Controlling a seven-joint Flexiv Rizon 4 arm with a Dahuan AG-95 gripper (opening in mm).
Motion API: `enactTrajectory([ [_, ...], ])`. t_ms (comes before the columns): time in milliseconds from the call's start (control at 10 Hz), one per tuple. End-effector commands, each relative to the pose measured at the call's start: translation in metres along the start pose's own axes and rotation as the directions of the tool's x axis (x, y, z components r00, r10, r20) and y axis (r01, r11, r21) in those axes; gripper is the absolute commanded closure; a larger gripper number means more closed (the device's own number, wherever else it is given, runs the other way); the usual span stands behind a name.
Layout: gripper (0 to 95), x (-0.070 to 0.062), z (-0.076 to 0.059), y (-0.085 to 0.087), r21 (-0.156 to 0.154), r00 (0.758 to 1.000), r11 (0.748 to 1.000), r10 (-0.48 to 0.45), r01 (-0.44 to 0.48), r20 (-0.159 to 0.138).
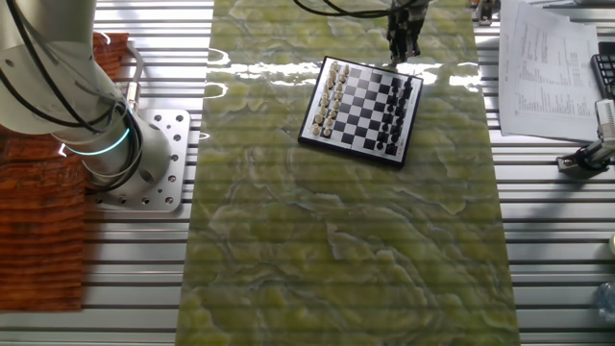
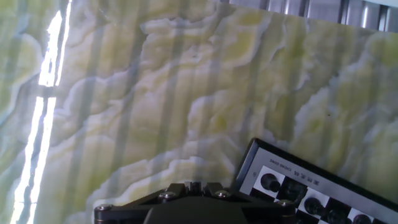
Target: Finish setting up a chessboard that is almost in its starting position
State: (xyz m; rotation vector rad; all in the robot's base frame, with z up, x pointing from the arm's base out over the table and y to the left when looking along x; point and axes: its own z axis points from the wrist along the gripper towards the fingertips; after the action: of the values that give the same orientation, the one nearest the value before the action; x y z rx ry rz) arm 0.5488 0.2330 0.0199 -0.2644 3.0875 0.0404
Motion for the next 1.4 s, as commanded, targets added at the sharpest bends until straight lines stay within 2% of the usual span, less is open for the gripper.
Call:
enactTrajectory([
  [100, 95.0, -0.001, -0.007, 0.000, -0.004, 1.000, 1.000, -0.001, 0.001, 0.003],
  [400, 95.0, -0.005, -0.026, -0.007, 0.000, 1.000, 1.000, -0.022, 0.022, -0.012],
  [1400, 95.0, 0.005, -0.030, -0.035, 0.001, 0.998, 0.998, -0.066, 0.066, -0.018],
])
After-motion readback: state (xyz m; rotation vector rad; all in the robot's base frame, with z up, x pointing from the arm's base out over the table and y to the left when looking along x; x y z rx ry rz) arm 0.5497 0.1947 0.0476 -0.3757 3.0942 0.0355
